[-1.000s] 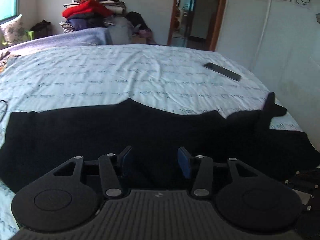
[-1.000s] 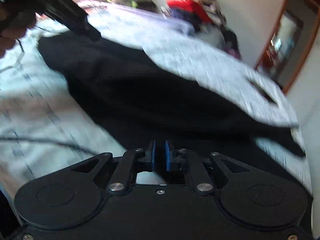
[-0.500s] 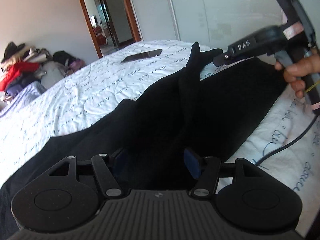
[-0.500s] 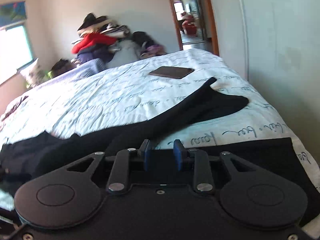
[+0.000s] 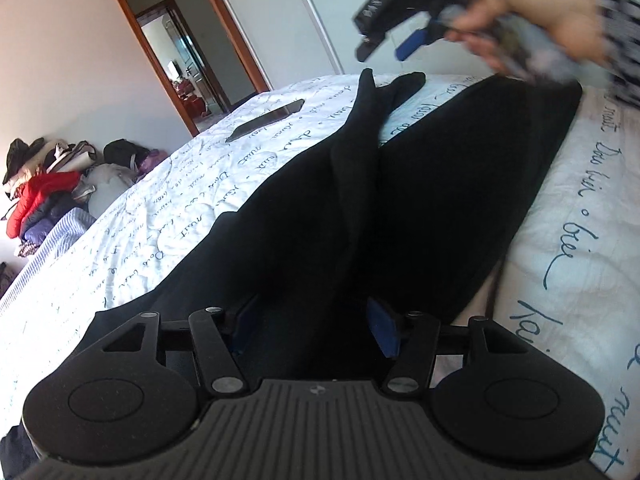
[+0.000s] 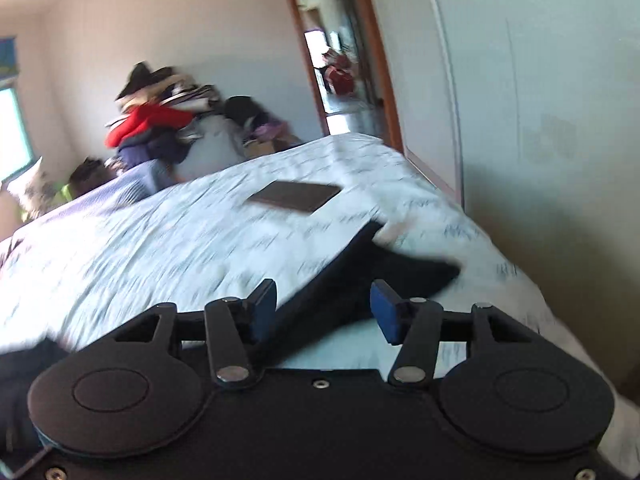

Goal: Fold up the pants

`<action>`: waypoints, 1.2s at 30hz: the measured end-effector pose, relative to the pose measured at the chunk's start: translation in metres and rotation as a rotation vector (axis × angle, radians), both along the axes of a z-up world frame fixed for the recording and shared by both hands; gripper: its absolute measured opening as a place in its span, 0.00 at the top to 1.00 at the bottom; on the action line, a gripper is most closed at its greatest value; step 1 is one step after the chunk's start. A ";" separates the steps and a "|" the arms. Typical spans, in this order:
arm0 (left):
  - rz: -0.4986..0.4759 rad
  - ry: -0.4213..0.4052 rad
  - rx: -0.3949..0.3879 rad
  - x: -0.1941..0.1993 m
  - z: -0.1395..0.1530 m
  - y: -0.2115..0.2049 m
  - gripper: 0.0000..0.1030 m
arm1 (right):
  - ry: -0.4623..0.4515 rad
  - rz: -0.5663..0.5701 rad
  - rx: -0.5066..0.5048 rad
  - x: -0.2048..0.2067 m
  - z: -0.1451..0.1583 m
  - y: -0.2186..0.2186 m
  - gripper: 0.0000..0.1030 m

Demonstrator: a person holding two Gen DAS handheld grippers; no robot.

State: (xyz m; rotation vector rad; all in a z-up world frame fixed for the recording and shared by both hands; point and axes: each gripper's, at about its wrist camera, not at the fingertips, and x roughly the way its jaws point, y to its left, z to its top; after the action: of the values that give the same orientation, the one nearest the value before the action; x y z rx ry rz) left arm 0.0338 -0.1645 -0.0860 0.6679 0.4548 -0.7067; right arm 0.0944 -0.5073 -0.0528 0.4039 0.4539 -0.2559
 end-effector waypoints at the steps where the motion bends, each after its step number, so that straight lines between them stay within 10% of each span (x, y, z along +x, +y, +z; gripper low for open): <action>1: 0.004 0.006 -0.004 0.002 0.000 0.000 0.39 | 0.000 -0.011 0.044 0.014 0.001 -0.015 0.47; 6: 0.007 0.037 -0.023 0.004 0.003 -0.002 0.39 | 0.115 -0.090 0.249 0.075 -0.011 -0.063 0.53; 8: -0.001 0.059 -0.035 0.006 0.004 -0.001 0.46 | 0.107 -0.080 0.394 0.084 -0.020 -0.070 0.87; 10: -0.007 0.108 -0.050 0.011 0.007 0.000 0.73 | 0.099 -0.108 0.450 0.085 -0.018 -0.069 0.95; 13: 0.021 0.161 -0.097 0.019 0.010 0.004 0.93 | 0.031 -0.081 0.428 0.080 0.016 -0.059 0.95; 23: 0.028 0.131 -0.280 0.020 0.053 0.035 0.97 | -0.277 0.028 0.259 0.006 0.152 -0.027 0.95; 36: -0.020 0.221 -0.282 0.010 0.046 0.048 0.96 | -0.166 -0.148 0.450 -0.086 0.067 -0.073 0.95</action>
State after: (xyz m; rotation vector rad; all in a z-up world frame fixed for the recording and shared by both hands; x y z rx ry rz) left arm 0.0441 -0.1167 -0.0396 0.3305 0.5390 -0.8492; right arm 0.0084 -0.5802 0.0141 0.8943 0.3154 -0.2608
